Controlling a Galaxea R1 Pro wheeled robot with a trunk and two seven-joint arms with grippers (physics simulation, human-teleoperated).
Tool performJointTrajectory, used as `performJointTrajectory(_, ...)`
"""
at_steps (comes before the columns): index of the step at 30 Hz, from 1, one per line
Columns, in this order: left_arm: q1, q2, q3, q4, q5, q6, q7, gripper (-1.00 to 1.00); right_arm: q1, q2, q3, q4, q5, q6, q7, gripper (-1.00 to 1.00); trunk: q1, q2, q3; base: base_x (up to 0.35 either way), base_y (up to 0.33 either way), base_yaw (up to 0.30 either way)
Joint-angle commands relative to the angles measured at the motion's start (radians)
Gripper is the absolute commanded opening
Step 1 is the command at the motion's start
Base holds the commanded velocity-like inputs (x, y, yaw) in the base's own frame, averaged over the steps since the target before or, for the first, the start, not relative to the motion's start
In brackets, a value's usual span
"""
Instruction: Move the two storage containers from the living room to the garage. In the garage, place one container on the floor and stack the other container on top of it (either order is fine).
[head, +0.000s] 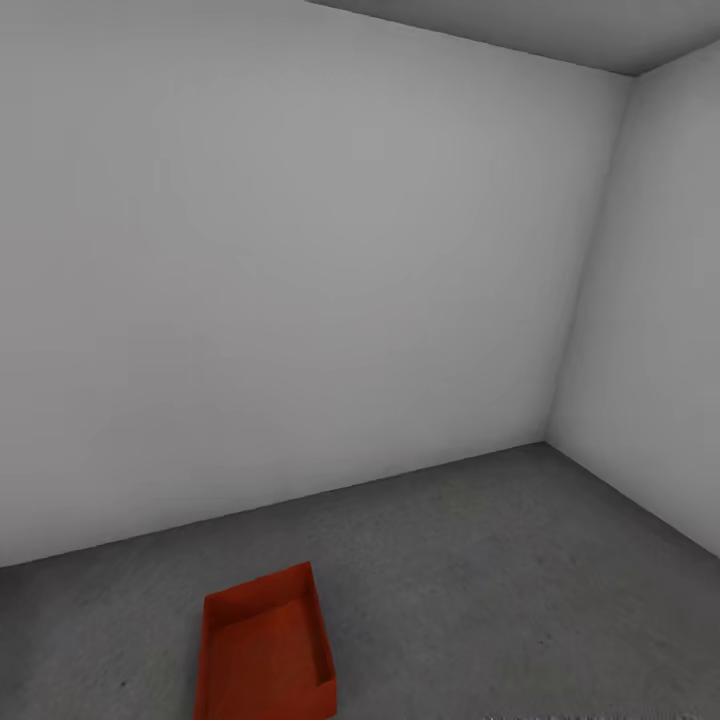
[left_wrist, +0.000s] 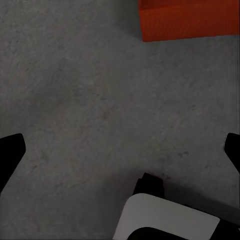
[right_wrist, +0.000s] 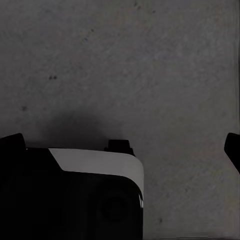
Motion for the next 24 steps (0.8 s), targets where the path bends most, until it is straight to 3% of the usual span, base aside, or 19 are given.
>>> performJointTrajectory(1, -0.001, 0.000, 0.003, 0.000, 0.002, 0.003, 0.002, 1.00, -0.002, 0.000, 0.001, 0.003, 0.006, -0.005, -0.006, 1.00, 0.000, -0.001, -0.001, 0.000, 0.000, -0.297)
performJointTrajectory(24, -0.001, 0.000, 0.003, 0.000, 0.003, 0.003, 0.002, 1.00, -0.002, -0.004, 0.000, 0.003, 0.002, -0.005, -0.006, 1.00, 0.000, -0.001, -0.001, 0.000, 0.000, -0.297)
